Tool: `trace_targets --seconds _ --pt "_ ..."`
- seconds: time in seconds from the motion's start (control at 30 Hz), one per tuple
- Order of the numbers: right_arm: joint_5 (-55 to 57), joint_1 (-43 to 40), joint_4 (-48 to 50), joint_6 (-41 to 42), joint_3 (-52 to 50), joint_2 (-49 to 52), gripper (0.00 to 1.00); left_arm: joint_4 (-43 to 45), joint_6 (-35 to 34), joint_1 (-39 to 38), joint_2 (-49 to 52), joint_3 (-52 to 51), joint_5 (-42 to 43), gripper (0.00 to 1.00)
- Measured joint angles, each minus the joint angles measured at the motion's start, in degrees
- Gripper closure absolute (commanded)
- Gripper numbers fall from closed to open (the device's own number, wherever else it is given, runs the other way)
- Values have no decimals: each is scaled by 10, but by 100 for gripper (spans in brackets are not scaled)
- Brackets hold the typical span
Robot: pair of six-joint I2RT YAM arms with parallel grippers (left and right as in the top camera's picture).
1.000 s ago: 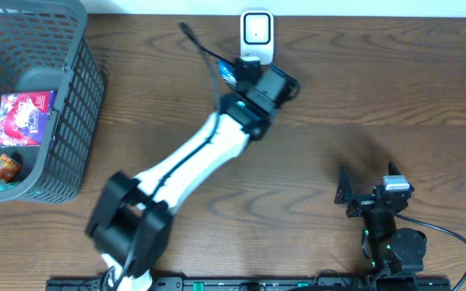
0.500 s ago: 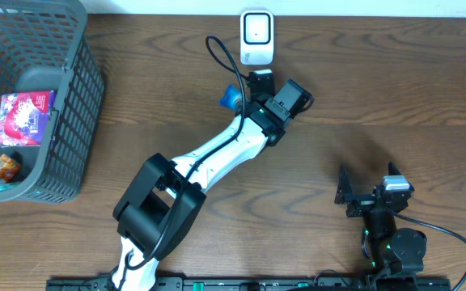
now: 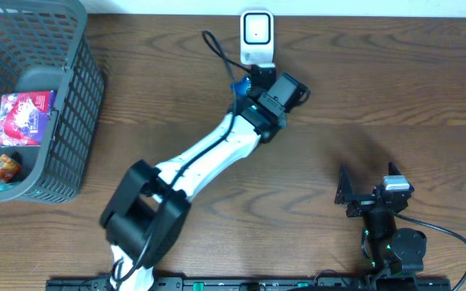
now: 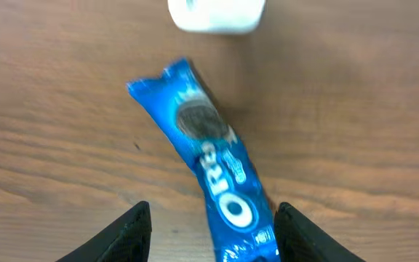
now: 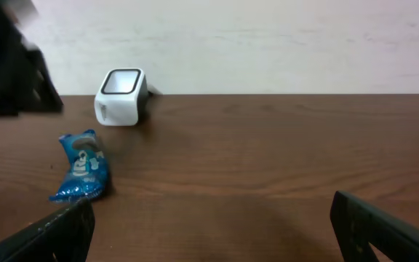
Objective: Scan the item barcode
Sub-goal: 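Carry the Oreo pack to the white scanner, barcode facing it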
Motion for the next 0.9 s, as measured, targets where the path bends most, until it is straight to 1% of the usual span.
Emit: trace_targets --seconds 0.03,0.07,0.2,0.33,0.37,0.4,0.43,0.53,0.67,0.77,0.9 --pt "0 0 0 0 0 0 1 -1 4 5 -10 0 0 60" --pt "0 0 0 0 0 0 1 -1 5 10 -20 0 0 61" --pt "0 0 0 0 0 0 1 -2 10 26 -34 0 8 61" --pt "0 0 0 0 0 0 1 -1 -2 27 -20 0 46 61" --pt "0 0 0 0 0 0 1 1 -11 26 -13 0 56 61" --pt "0 0 0 0 0 0 1 5 -17 25 -6 0 65 54" --pt "0 0 0 0 0 0 1 11 -24 23 4 0 72 50" --pt "0 0 0 0 0 0 1 33 -39 18 54 0 91 50" --pt "0 0 0 0 0 0 1 50 -40 17 100 0 97 50" --pt "0 0 0 0 0 0 1 49 -40 17 123 0 101 50" --pt "0 0 0 0 0 0 1 28 -35 17 127 0 104 50"
